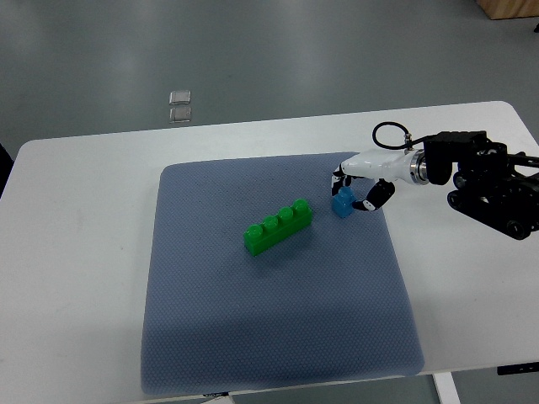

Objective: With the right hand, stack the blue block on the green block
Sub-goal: 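Close the right hand fingers around the blue block and lift it, then carry the blue block over the green block and lower it onto the studs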

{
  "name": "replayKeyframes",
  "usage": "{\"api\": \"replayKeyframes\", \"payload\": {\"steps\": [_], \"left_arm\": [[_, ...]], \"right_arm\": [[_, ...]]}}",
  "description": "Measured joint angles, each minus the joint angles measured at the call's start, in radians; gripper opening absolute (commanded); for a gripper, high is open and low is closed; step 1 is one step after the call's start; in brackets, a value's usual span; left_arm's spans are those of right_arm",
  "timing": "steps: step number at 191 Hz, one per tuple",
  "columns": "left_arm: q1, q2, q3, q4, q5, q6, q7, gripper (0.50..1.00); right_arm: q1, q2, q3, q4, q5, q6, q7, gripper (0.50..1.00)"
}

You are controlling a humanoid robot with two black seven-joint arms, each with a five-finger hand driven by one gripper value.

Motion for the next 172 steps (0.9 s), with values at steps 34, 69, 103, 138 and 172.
{"api": "replayKeyframes", "payload": {"steps": [34,69,103,138,172], "left_arm": [[0.000,0.000,0.000,0.000,0.000,0.000,0.000,1.000],[0.000,0.000,0.000,0.000,0.000,0.000,0.000,1.000],[0.000,0.000,0.000,0.000,0.000,0.000,0.000,1.000],[0.000,0.000,0.000,0.000,0.000,0.000,0.000,1.000],[0.000,0.000,0.000,0.000,0.000,0.000,0.000,1.000]], "right_arm": [[0.000,0.000,0.000,0.000,0.000,0.001,0.000,0.623],[0.000,0.000,0.000,0.003,0.000,0.001,0.000,0.613],[0.002,-0.001,0.000,0.007,0.001,-0.001,0.004,0.580],[0.017,-0.008,0.004,0.010,0.011,-0.002,0.010,0.572],[0.055,-0.014,0.018,0.011,0.021,0.005,0.014,0.570]]}}
